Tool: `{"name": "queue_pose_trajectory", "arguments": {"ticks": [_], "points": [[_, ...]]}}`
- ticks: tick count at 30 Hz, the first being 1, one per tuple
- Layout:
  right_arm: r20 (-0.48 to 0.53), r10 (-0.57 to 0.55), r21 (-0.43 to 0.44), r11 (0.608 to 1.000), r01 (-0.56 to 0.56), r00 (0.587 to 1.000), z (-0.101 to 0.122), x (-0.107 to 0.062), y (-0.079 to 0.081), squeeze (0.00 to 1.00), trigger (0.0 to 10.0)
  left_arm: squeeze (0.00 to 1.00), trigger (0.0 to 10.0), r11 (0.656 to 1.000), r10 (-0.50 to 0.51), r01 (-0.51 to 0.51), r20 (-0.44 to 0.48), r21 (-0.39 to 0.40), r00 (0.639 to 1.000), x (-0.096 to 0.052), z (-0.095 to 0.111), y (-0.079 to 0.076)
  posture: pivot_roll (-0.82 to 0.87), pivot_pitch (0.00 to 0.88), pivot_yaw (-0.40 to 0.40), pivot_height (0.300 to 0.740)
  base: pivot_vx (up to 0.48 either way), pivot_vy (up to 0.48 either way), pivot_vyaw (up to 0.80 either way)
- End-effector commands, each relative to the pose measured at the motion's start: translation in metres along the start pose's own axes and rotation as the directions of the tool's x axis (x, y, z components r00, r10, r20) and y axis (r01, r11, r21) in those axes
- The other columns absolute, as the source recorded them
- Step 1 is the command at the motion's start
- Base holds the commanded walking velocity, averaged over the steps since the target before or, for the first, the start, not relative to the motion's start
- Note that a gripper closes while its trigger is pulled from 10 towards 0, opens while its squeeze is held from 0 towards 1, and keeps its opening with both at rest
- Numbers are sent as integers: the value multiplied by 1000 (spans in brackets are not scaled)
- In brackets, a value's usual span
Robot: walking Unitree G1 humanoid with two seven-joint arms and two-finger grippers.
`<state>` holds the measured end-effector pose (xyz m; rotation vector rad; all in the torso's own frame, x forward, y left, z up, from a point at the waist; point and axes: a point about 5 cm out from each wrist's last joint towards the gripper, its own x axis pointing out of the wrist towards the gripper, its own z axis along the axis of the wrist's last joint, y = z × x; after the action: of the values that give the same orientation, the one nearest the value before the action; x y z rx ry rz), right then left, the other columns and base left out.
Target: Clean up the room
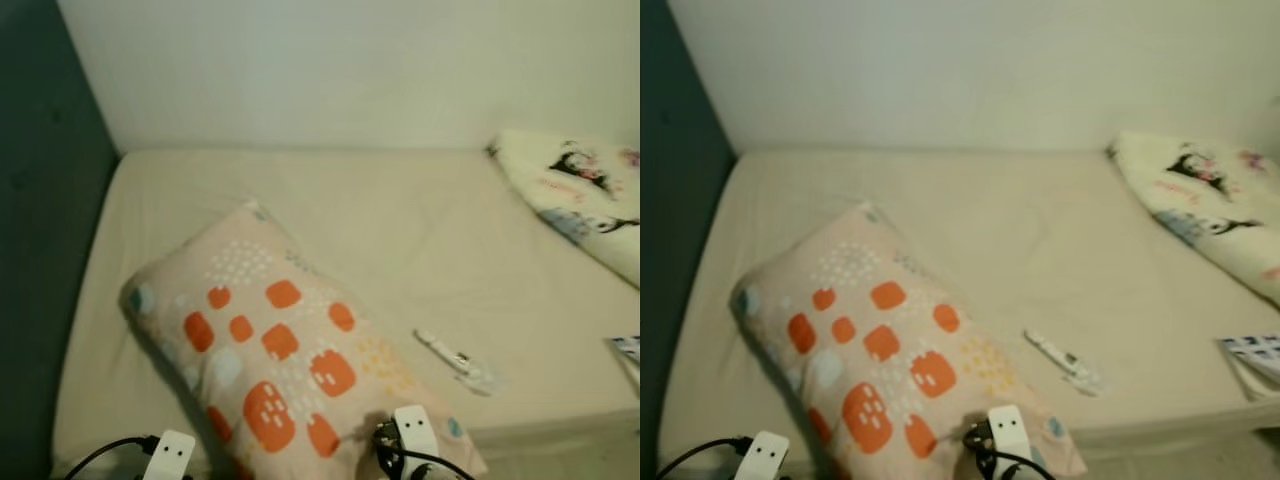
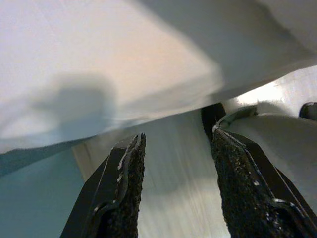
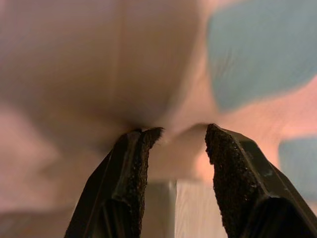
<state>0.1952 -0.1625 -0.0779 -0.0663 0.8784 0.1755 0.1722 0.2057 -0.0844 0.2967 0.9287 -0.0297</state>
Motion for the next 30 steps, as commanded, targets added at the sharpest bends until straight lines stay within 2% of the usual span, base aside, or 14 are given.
{"name": "queue_pose_trajectory", "arguments": {"ticks": [1,25,30], "points": [[-58,-11,16,1000,12,998,-17,-4,-3,0,10000,0,10000,1000,-26,26,-31,1,999,-2,-9,-8,26,33,4,740,0,0,0],[-54,-7,10,1000,8,999,-17,-4,-2,0,10000,0,10000,999,-33,33,-31,18,999,-3,-11,-10,30,29,3,740,0,0,0],[-24,-29,30,999,30,999,-13,-4,-5,0,10000,0,10000,1000,8,-8,-12,25,1000,-3,-9,-6,34,35,4,740,0,0,0]]}}
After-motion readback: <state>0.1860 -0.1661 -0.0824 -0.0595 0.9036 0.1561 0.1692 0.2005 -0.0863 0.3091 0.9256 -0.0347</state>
